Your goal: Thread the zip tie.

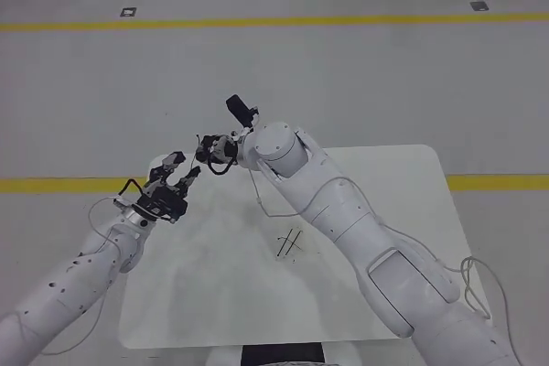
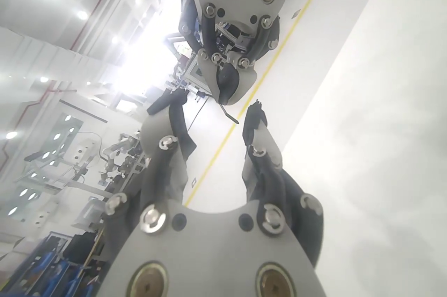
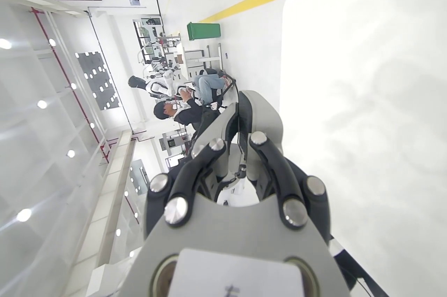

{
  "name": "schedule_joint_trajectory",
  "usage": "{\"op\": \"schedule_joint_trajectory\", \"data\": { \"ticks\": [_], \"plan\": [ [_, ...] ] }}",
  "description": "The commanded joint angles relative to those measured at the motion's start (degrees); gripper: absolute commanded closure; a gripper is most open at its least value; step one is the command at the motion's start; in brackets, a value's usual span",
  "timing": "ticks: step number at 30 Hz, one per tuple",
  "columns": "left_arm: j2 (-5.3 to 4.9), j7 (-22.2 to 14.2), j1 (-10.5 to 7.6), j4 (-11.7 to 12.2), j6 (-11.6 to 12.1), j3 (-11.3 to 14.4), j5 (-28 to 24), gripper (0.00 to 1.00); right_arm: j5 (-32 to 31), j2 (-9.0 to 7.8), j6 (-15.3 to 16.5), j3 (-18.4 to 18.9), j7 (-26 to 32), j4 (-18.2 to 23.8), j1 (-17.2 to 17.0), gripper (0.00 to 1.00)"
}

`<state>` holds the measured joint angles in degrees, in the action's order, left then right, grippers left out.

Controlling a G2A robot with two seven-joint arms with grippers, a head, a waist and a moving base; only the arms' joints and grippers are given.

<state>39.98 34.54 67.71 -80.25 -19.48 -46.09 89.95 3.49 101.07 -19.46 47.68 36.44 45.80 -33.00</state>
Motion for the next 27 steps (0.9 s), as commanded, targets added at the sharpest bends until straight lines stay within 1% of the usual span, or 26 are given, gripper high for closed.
{"op": "schedule_joint_trajectory", "data": {
  "ticks": [1,2,5,8,12,15,16,17,27],
  "plan": [
    [0.06,-0.2,-0.23,0.1,0.0,0.3,0.0,0.67,0.0,0.04,0.1,0.0,0.2,0.0,0.0,1.0],
    [0.06,-0.1,-0.39,0.2,0.0,0.5,0.0,0.67,0.0,0.06,0.1,0.1,0.3,0.0,0.0,1.0],
    [0.08,0.0,-0.8,0.5,0.0,0.8,0.0,0.73,0.1,0.15,0.2,0.1,0.6,-0.2,0.1,1.0],
    [0.08,0.1,-1.11,0.7,0.0,1.1,0.0,0.75,0.0,0.25,0.2,0.1,0.8,-0.5,0.3,1.0],
    [0.07,0.2,-1.38,0.9,0.0,1.3,0.0,0.81,0.0,0.4,0.2,0.1,0.9,-0.8,0.5,1.0],
    [0.07,0.4,-1.47,1.1,0.0,1.4,0.0,0.87,-0.1,0.51,0.2,0.1,0.8,-1.0,0.5,1.0],
    [0.08,0.4,-1.48,1.1,0.0,1.4,0.0,0.91,-0.1,0.54,0.2,0.1,0.8,-1.0,0.6,1.0],
    [0.09,0.4,-1.48,1.1,0.0,1.4,0.0,0.99,-0.1,0.56,0.2,0.1,0.8,-1.0,0.6,1.0],
    [0.14,0.8,-1.44,1.3,0.0,1.3,0.0,1.0,-0.1,0.76,0.5,0.4,0.8,-1.1,0.4,1.0]
  ]
}}
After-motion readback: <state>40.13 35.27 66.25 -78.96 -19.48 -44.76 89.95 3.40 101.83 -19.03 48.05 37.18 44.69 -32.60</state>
